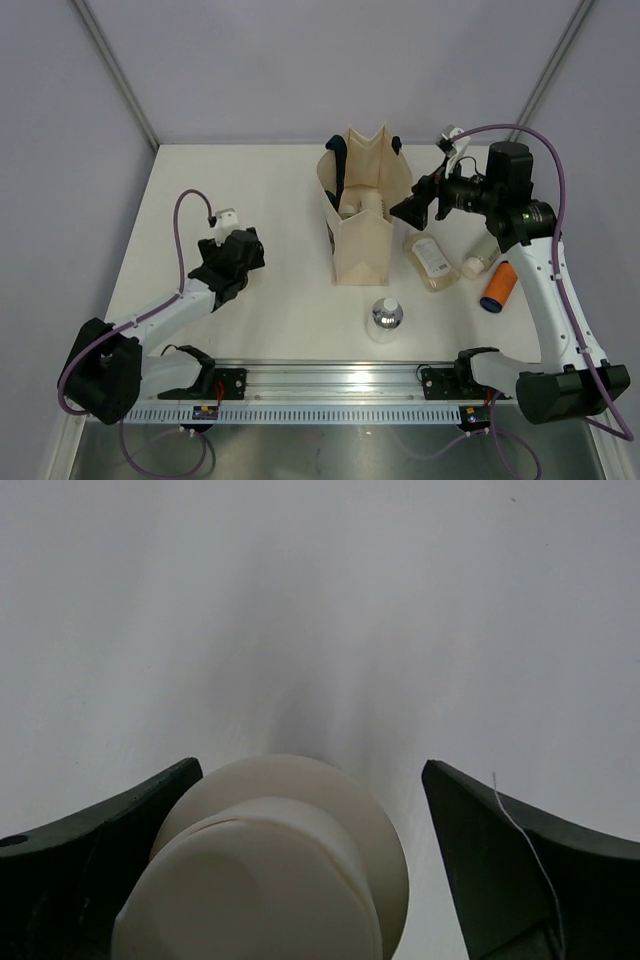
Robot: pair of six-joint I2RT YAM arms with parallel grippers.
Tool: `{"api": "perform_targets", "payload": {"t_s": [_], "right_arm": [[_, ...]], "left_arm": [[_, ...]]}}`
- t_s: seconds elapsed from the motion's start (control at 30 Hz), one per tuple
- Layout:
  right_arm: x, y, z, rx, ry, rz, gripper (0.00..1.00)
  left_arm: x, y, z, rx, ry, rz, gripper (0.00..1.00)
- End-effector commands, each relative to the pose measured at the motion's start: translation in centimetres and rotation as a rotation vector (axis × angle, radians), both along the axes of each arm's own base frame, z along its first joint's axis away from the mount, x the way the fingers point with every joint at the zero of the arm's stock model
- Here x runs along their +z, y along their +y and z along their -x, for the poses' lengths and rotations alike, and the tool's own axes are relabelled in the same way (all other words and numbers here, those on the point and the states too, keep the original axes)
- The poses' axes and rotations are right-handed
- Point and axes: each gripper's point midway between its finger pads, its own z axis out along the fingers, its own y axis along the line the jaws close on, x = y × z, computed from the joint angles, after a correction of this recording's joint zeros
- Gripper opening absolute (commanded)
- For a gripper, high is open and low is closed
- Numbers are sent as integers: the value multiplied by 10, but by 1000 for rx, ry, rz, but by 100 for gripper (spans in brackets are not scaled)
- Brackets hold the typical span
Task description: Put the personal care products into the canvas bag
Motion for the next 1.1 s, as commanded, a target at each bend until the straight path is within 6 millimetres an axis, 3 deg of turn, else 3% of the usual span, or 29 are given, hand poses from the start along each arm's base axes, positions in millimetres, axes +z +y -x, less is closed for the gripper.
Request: {"api": "perform_targets", "payload": {"t_s": [0.0, 0.13, 0.17, 0.27, 0.5, 0.53, 0.6, 0.63, 0.7, 0.73, 0.97, 1.03, 1.07], "right_arm": [[10, -2, 4, 3, -43, -22, 99], [7, -6, 4, -6, -33, -26, 100], [8, -6, 5, -7, -36, -28, 99], [8, -9, 5, -12, -37, -31, 100], [11, -15, 9, -29, -32, -48, 100], [12, -17, 9, -37, -37, -50, 99], [12, -19, 11, -39, -32, -55, 99], [13, -21, 12, -43, -34, -59, 100], [13, -23, 14, -48, -32, -61, 100], [12, -24, 15, -49, -28, -62, 99], [13, -41, 18, -101, -27, -60, 100], [13, -45, 19, -115, -30, -59, 99], [12, -46, 19, -120, -27, -58, 100]], "left_arm": [[21, -7, -25, 39, -118, 53, 75], [18, -8, -22, 22, -129, 65, 40], [16, -10, -21, 5, -122, 68, 25], [28, -23, -24, -67, -141, 107, 0], [91, -77, -20, -250, -171, 407, 0], [118, -84, -24, -265, -208, 458, 0], [142, -97, -21, -296, -204, 557, 0], [169, -102, -24, -308, -240, 608, 0], [196, -117, -22, -353, -246, 716, 0], [223, -128, -21, -406, -267, 771, 0], [333, -176, -27, -599, -355, 1032, 0], [351, -190, -32, -652, -367, 1046, 0], [341, -206, -45, -667, -325, 1030, 0]]}}
